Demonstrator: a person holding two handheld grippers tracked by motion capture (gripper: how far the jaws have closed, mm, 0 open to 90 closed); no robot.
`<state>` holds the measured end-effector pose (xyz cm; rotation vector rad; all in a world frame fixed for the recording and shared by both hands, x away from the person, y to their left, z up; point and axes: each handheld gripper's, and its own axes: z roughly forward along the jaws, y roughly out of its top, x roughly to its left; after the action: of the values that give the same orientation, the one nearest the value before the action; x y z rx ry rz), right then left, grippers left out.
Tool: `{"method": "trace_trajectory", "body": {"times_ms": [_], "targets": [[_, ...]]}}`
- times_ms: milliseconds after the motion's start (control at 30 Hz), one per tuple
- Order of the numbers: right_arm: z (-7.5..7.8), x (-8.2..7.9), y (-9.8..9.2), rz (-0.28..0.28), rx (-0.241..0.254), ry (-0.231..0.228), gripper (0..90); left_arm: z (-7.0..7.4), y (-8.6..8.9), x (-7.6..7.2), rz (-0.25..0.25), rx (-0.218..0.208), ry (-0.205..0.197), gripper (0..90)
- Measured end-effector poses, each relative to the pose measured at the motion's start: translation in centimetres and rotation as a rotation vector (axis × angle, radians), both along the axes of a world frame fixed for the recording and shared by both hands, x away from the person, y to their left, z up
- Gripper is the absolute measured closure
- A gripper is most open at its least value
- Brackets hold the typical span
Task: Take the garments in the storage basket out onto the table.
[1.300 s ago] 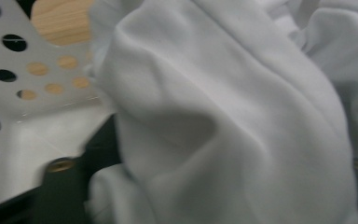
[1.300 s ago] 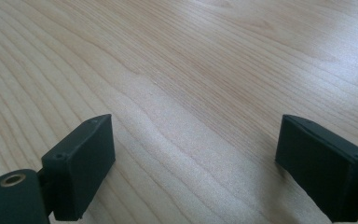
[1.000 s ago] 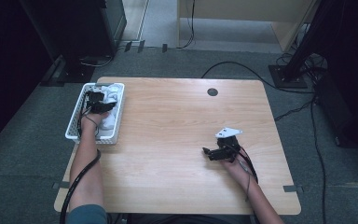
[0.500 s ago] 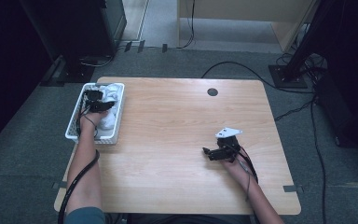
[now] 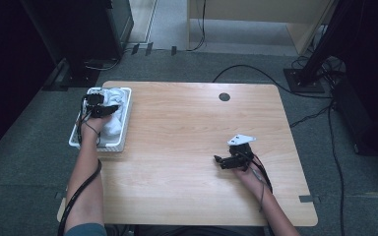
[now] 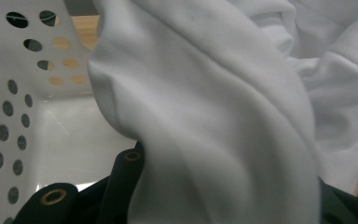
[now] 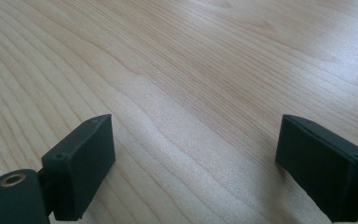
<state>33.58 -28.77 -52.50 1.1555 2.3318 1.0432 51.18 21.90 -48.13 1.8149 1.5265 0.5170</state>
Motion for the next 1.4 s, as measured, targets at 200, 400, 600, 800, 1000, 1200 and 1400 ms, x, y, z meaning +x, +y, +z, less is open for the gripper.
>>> {"method": "trace_trajectory", "body": {"times_ms": [200,400,600,800,1000,1200,1400], "targets": [[0.0,0.0,0.0,0.000,0.000,0.000,11.9,0.4,0.1,-0.2,-0.011,-0.008,-0.008,66.6],[0.0,0.0,0.0,0.000,0.000,0.000,11.9,1.3,-0.3,-0.4,-0.026,0.010,0.000,66.6],[0.0,0.0,0.0,0.000,0.000,0.000,12.0,2.3,-0.6,-0.7,-0.040,0.035,-0.005,66.6],[0.0,0.0,0.0,0.000,0.000,0.000,11.9,2.8,-0.7,-0.9,-0.041,0.040,-0.015,66.7],[0.0,0.0,0.0,0.000,0.000,0.000,12.0,3.5,-0.7,-1.2,-0.042,0.039,-0.017,66.7],[0.0,0.0,0.0,0.000,0.000,0.001,12.0,4.4,-0.8,-1.4,-0.037,0.032,-0.020,66.6],[0.0,0.0,0.0,0.000,0.000,0.001,12.0,5.6,-0.9,-1.7,-0.040,0.031,-0.020,66.6]]}}
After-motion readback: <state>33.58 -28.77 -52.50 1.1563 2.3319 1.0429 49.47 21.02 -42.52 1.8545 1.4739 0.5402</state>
